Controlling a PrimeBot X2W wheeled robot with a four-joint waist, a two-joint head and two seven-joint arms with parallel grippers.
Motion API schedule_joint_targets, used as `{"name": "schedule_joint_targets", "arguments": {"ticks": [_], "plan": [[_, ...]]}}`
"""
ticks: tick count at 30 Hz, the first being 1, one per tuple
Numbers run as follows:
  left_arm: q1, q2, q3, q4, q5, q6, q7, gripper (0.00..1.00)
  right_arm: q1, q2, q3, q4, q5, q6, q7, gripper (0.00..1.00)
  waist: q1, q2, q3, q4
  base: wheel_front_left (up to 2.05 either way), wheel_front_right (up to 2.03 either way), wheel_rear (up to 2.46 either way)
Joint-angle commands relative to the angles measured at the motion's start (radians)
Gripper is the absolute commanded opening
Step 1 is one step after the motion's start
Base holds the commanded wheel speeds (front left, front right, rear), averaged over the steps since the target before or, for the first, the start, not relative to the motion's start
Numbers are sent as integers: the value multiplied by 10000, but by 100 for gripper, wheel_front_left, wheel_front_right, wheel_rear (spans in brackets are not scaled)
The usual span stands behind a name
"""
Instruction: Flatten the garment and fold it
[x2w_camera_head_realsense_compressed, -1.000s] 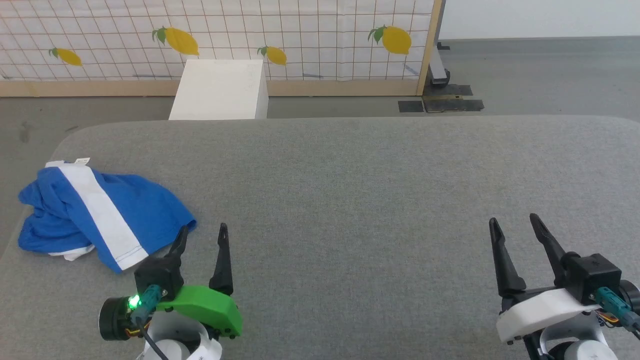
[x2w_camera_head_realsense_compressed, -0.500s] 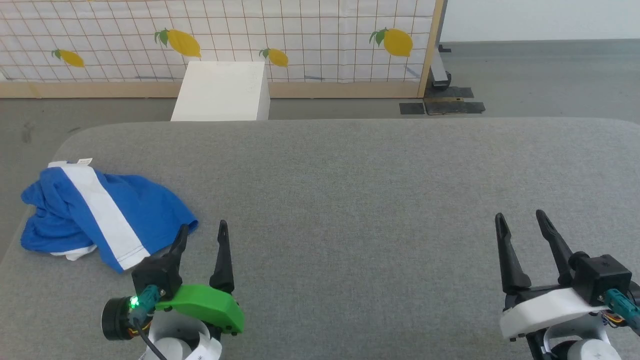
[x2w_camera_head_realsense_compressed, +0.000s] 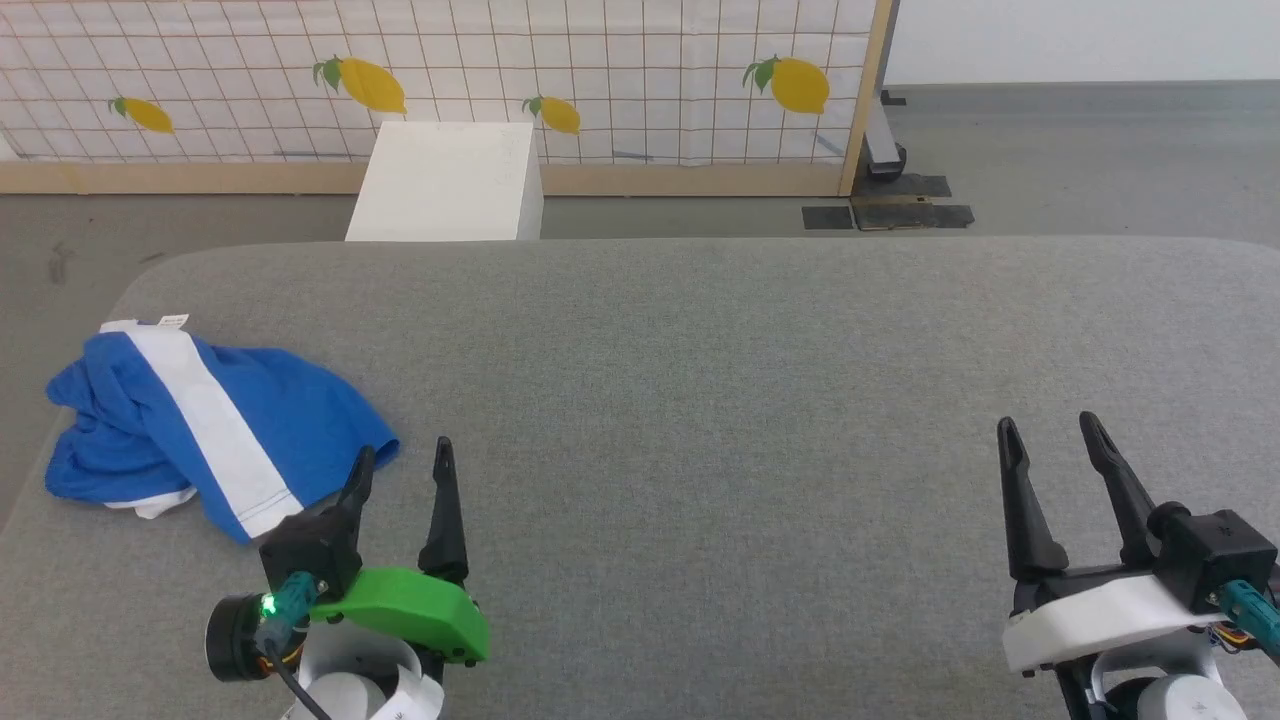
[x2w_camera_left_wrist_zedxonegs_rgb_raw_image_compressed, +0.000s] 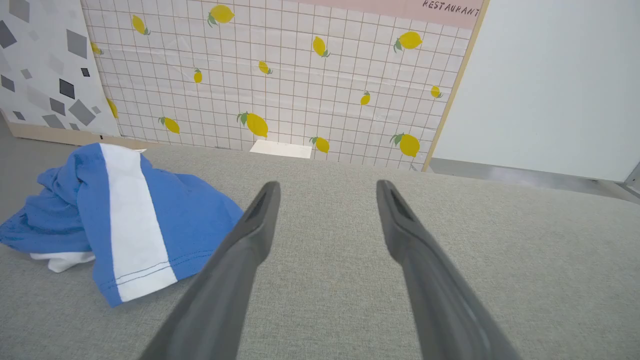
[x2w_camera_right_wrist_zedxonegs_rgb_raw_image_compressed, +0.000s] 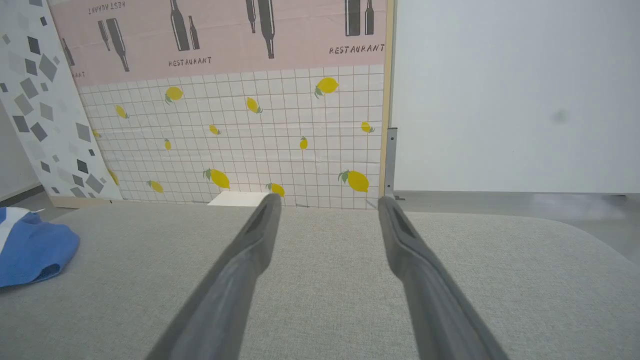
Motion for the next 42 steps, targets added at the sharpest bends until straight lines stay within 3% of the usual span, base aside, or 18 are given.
{"name": "schedule_joint_targets", "arguments": {"ticks": [1,42], "plan": [[-172,-22,-51,77,-13,38,-135,100,-199,19,-22,27,98,-10,-117,100,0,0,-1,3,0,0,0],[-592,-29,-342,916,-251,127,-1002,100,-391,28,-225,288,505,-15,-989,100,0,0,134,69,0,0,0]]}}
